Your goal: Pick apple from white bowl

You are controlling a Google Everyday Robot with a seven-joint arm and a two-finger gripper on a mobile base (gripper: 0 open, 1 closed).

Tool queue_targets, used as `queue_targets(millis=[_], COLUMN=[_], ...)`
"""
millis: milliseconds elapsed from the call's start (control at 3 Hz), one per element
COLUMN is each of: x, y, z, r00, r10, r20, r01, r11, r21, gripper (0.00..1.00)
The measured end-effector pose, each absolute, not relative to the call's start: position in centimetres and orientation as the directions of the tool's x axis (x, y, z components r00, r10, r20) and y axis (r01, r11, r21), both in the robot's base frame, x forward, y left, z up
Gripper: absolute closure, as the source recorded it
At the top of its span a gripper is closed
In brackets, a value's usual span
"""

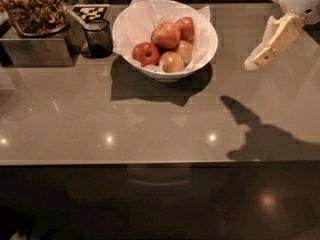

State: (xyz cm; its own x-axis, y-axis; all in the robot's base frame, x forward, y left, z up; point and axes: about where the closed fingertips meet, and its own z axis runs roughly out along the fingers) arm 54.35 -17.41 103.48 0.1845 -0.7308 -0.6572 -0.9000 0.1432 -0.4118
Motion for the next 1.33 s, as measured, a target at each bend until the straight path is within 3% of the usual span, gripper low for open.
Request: queue_targets(millis=[333,1000,1333], x=[54.4,62.8,63.4], y=[-17.4,-9.4,-8.9], z=[103.5,102.0,102.3], r00=[0.185,0.382,0.392], r10=[-0.731,-0.64,-0.633], r20=[-0.657,-0.666,-0.668], r01=[-0.9,-0.884,-0.879], r11=[0.143,-0.044,-0.044], r21=[-0.412,-0.465,-0.474], gripper=[0.0,0.0,0.0])
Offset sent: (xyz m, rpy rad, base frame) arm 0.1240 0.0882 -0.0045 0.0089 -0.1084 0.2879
